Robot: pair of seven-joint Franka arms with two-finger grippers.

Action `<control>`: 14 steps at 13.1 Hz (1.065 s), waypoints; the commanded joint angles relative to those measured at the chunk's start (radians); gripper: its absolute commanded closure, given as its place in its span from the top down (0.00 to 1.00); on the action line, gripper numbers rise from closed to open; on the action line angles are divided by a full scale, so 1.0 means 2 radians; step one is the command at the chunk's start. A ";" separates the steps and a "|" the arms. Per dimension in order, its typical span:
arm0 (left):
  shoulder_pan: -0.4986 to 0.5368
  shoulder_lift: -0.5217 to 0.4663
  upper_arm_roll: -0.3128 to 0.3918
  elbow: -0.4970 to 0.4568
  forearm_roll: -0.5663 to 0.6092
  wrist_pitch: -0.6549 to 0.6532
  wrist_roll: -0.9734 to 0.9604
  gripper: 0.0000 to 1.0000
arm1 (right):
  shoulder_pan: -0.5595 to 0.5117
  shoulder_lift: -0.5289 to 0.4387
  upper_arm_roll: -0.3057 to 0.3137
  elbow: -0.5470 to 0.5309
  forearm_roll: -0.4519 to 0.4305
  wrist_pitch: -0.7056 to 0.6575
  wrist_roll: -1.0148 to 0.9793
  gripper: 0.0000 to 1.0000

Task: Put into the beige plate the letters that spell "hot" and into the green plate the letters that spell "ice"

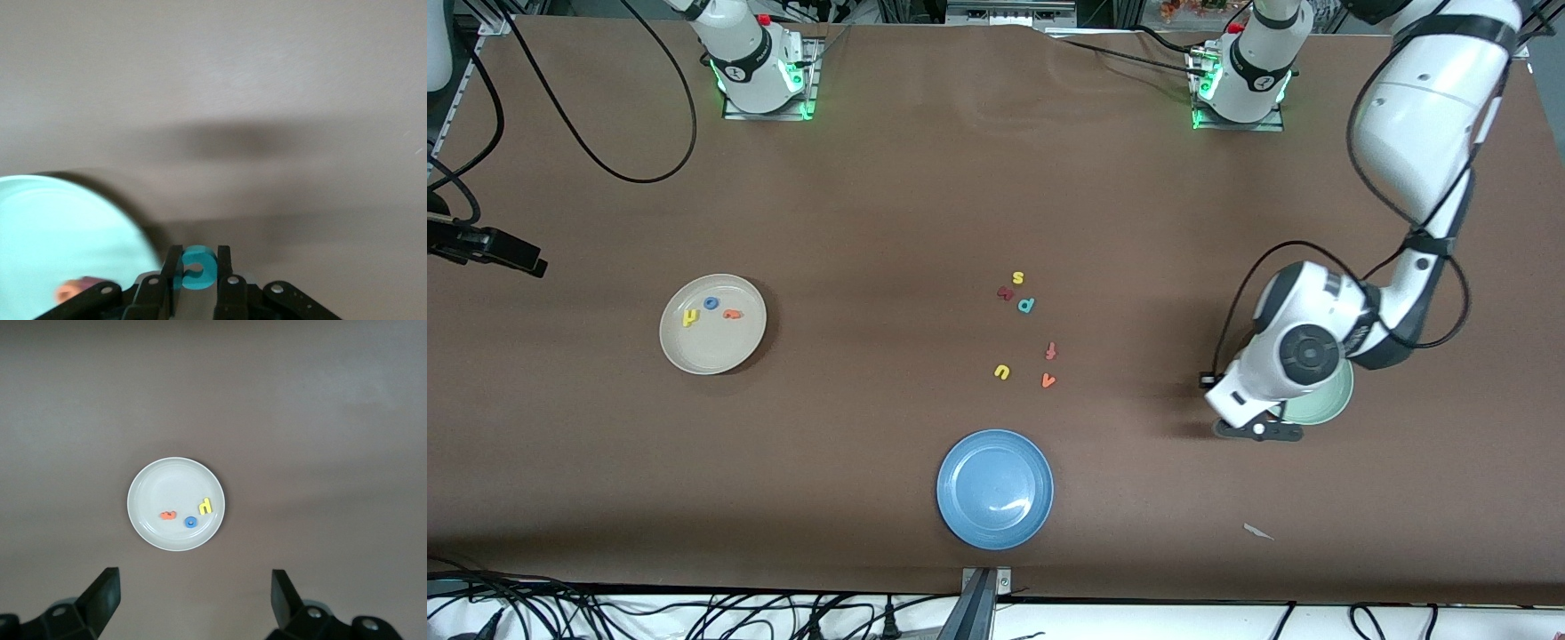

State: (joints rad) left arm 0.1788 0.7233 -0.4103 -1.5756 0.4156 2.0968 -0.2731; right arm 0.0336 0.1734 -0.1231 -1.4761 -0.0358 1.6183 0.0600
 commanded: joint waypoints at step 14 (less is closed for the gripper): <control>0.093 -0.039 -0.007 -0.028 0.005 -0.007 0.229 1.00 | 0.009 -0.020 0.011 0.015 0.033 -0.011 0.010 1.00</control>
State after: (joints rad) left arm 0.3691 0.6784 -0.4181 -1.6205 0.4165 2.1013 0.2402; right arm 0.0386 0.1226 -0.1112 -1.4319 0.0169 1.6217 0.0703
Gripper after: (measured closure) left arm 0.004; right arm 0.000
